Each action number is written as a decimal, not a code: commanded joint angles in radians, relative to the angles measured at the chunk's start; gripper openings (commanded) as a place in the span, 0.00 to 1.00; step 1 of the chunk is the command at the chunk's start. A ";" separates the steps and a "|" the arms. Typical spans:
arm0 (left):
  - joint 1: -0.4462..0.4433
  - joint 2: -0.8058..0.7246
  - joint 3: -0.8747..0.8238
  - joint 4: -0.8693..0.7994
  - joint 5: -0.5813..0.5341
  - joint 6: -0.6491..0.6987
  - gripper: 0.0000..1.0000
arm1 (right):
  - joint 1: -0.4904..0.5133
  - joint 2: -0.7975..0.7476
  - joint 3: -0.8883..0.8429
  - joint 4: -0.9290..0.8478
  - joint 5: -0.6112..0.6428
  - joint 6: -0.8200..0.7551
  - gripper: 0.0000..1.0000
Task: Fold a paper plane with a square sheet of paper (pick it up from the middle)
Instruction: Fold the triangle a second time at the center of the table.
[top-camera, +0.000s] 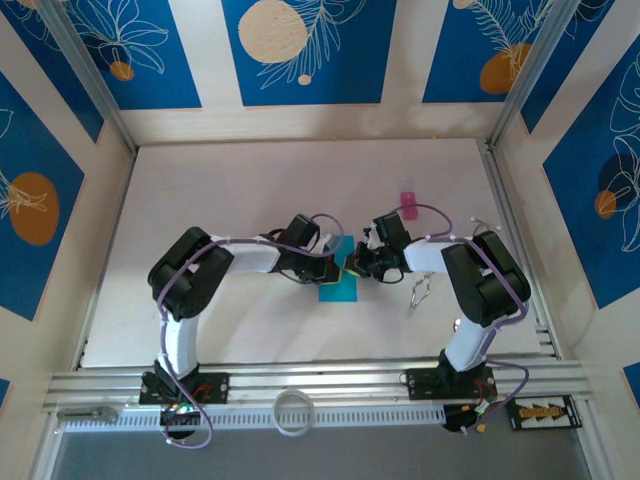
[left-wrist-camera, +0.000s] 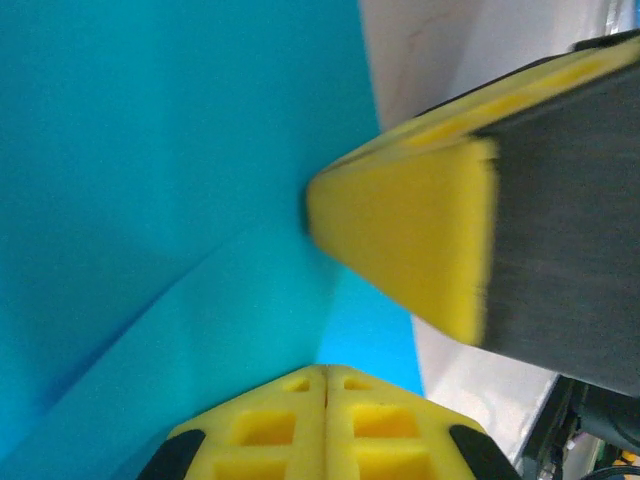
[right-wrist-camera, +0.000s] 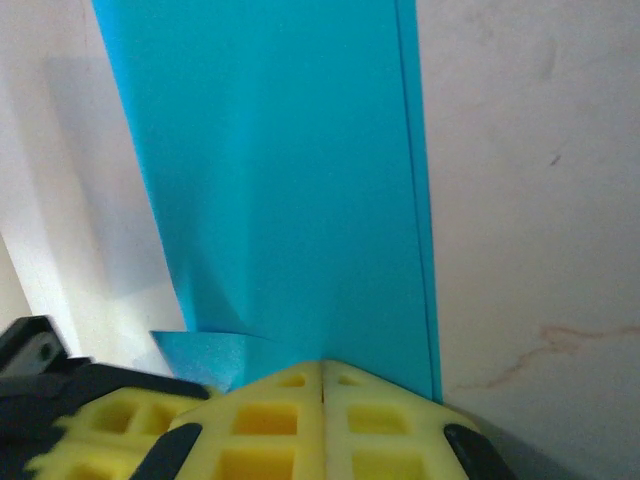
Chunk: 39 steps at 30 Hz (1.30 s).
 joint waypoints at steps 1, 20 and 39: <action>0.003 0.033 0.013 -0.019 0.035 -0.002 0.01 | -0.006 0.040 -0.020 -0.064 0.043 -0.018 0.00; 0.003 -0.174 -0.230 -0.187 -0.026 0.128 0.05 | -0.013 0.042 -0.031 -0.086 0.046 -0.028 0.00; 0.006 -0.124 0.006 -0.263 -0.137 0.132 0.00 | 0.017 0.019 0.017 -0.153 0.078 -0.036 0.01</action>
